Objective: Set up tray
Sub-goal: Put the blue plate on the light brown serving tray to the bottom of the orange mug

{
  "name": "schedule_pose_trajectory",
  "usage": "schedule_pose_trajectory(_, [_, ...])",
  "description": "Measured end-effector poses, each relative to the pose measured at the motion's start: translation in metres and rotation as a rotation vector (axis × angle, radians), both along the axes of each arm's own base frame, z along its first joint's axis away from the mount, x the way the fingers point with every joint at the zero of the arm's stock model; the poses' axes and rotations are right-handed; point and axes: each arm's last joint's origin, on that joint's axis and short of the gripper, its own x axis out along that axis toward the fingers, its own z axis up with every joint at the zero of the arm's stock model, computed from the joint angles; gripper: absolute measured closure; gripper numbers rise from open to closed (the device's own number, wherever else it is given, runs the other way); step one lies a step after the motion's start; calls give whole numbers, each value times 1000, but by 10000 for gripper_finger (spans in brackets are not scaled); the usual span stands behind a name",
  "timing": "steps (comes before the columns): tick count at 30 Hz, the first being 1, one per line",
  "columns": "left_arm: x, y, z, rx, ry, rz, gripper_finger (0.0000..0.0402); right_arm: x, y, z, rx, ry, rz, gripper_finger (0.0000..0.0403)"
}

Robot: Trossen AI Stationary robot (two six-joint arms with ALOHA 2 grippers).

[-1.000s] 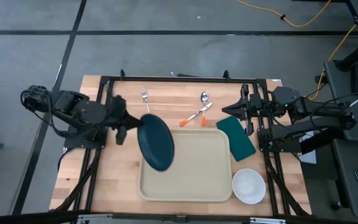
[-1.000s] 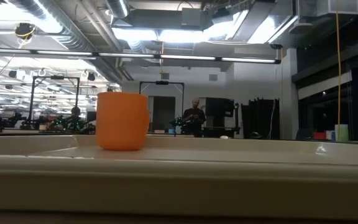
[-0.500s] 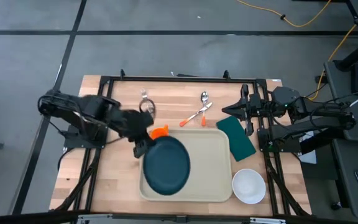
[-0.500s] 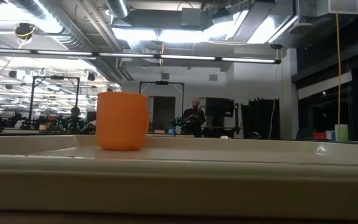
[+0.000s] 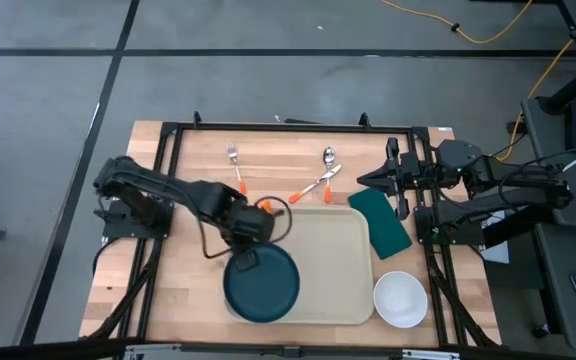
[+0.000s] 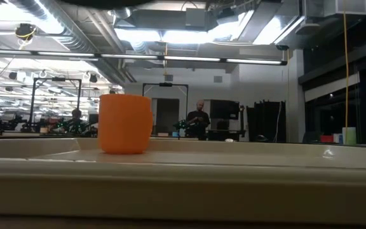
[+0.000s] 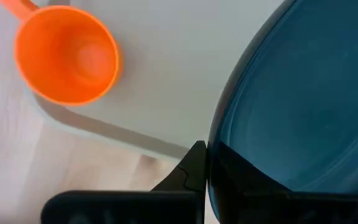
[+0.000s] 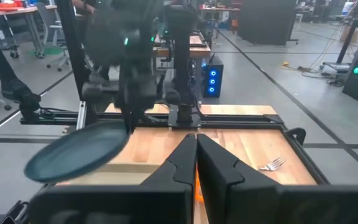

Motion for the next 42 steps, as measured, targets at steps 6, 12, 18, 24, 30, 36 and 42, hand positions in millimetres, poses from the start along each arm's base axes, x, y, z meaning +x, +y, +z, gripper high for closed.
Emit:
schedule_pose_trajectory(6, [19,-4,-36,-1,11,-72,399,0,1,0,3,3,30,384])
schedule_pose_trajectory(12, [18,0,-75,-44,31,-40,399,0,2,-2,27,18,66,384])
schedule_pose_trajectory(18, [14,7,-107,-63,54,-6,399,0,2,-2,30,27,66,384])
schedule_pose_trajectory(24, [9,16,-128,-65,79,27,399,0,2,-3,30,31,66,384])
schedule_pose_trajectory(30, [8,24,-141,-106,59,42,399,-1,2,-4,28,41,66,384])
schedule_pose_trajectory(36, [12,30,-145,-115,16,62,399,-1,2,-6,27,67,66,384])
schedule_pose_trajectory(42, [8,31,-146,-110,51,61,394,-1,2,-6,26,68,66,384])
